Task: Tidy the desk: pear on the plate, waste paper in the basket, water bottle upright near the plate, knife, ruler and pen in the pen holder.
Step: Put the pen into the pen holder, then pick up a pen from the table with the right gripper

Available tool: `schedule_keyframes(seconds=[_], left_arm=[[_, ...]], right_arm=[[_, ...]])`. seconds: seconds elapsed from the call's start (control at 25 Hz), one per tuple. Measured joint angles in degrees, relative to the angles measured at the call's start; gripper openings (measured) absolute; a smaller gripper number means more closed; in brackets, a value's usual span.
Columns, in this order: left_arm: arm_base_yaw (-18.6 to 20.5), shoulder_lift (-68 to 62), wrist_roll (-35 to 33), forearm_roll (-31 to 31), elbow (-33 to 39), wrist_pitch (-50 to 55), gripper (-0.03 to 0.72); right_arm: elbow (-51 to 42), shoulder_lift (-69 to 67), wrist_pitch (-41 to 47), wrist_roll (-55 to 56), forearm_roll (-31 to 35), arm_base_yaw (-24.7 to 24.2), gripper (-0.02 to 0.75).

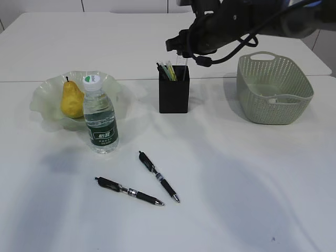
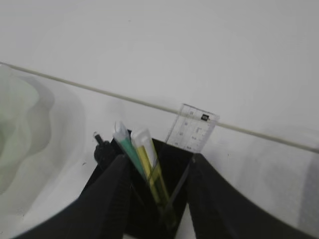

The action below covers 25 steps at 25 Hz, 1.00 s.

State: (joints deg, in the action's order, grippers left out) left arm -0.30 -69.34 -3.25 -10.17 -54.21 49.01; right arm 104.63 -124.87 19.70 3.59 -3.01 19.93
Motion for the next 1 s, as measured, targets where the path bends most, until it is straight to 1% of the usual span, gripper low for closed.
schedule_keyframes(seconds=[0.2, 0.36, 0.48, 0.6, 0.76, 1.0], left_arm=[[0.00, 0.00, 0.00, 0.13, 0.00, 0.00, 0.371], [0.00, 0.00, 0.00, 0.48, 0.00, 0.00, 0.371], [0.00, 0.00, 0.00, 0.68, 0.00, 0.00, 0.371], [0.00, 0.00, 0.00, 0.72, 0.00, 0.00, 0.371], [0.00, 0.00, 0.00, 0.72, 0.00, 0.00, 0.371], [0.00, 0.00, 0.00, 1.29, 0.00, 0.00, 0.371]], right_arm=[[0.13, 5.62, 13.74, 0.00, 2.00, 0.23, 0.296], [0.24, 9.75, 23.15, -1.34, 3.92, 1.39, 0.296], [0.33, 11.38, 30.44, -2.44, 4.74, 3.37, 0.296], [0.33, 11.76, 37.16, -2.99, 4.99, 6.36, 0.296], [0.33, 11.76, 43.02, -3.59, 5.39, 9.78, 0.314], [0.33, 11.76, 48.86, -3.59, 8.23, 11.47, 0.326]])
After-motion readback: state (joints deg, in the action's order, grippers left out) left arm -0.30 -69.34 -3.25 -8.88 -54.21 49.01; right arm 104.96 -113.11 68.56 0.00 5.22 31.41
